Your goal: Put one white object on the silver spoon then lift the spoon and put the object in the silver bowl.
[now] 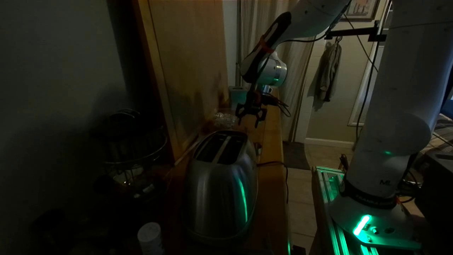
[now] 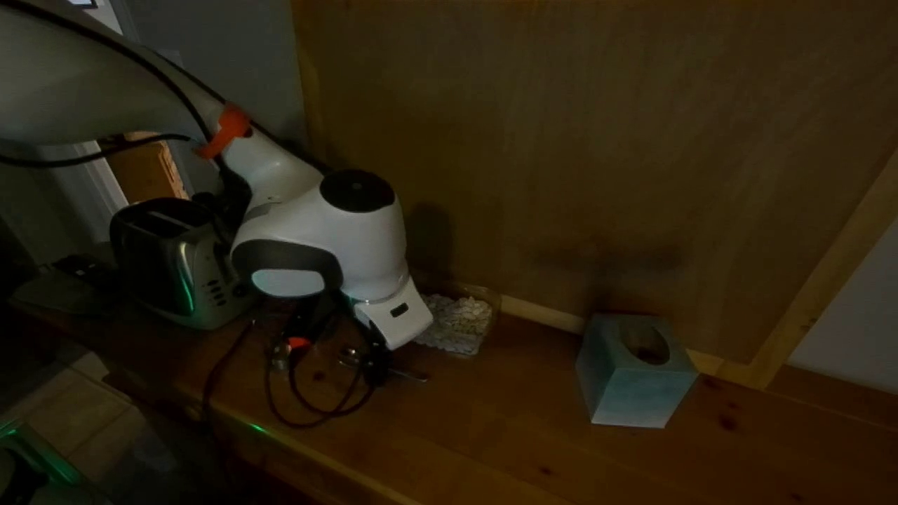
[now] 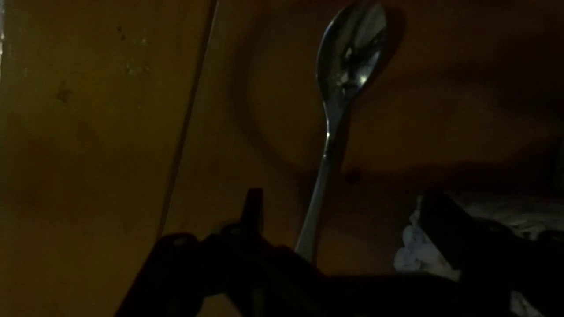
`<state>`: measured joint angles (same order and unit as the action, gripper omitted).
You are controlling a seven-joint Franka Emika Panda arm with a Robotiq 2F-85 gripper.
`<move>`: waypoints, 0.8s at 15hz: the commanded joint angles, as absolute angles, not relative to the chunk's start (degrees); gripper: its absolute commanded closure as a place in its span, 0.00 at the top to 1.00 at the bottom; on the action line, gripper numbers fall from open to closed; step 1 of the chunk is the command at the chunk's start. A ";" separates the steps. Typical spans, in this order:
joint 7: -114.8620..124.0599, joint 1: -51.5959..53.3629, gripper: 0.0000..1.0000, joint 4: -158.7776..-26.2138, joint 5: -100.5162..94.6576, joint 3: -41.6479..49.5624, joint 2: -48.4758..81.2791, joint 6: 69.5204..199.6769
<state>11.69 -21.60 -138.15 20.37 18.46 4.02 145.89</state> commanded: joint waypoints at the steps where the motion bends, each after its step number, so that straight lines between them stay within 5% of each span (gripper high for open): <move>1: 14.75 -20.42 1.00 -140.07 12.77 19.29 -1.50 146.14; 12: 14.04 -20.54 1.00 -140.04 1.61 17.28 -8.66 145.57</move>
<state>14.07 -20.61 -140.15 1.61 17.19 -8.69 145.71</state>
